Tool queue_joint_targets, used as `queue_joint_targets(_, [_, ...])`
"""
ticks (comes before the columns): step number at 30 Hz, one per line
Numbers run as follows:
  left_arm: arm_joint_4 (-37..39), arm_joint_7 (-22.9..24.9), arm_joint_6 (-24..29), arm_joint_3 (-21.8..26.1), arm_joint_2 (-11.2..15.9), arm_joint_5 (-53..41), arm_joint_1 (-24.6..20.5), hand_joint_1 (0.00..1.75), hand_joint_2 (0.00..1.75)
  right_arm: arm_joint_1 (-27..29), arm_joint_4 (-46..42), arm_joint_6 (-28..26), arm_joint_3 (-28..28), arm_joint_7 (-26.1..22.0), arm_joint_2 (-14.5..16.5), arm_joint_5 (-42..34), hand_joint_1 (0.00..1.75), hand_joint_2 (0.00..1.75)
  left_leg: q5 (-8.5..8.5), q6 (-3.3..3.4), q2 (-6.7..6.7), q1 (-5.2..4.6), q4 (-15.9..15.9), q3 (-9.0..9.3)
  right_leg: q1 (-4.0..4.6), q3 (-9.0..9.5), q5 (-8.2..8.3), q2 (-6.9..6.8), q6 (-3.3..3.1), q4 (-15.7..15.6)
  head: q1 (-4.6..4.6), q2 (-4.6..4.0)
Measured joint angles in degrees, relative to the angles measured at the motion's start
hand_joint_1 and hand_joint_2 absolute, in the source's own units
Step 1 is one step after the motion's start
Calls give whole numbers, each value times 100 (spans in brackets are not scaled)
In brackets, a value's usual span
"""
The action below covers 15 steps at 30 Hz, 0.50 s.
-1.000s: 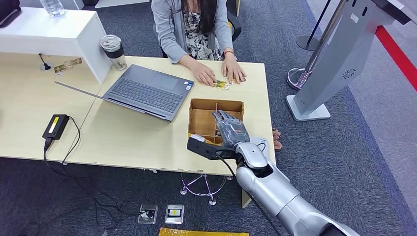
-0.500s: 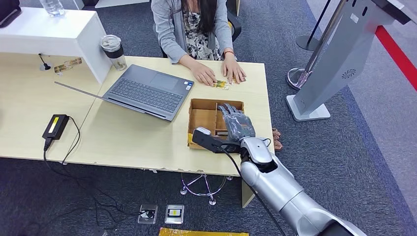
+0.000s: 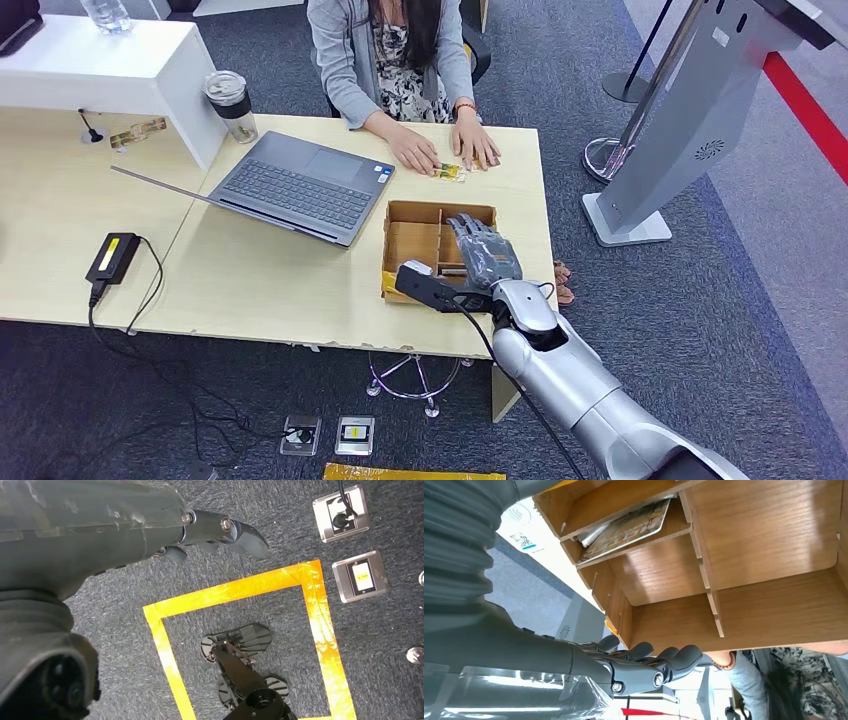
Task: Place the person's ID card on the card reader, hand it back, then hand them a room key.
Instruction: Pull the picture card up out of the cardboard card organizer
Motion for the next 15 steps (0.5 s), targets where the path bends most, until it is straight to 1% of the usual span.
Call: queue_joint_targets(15, [0,0,25,0,-2,10,0,0,0,0,5,38,4,-27,-1,-70,0,175,0,0,0,0,0,0,0,0,0,0,0,0,0,0])
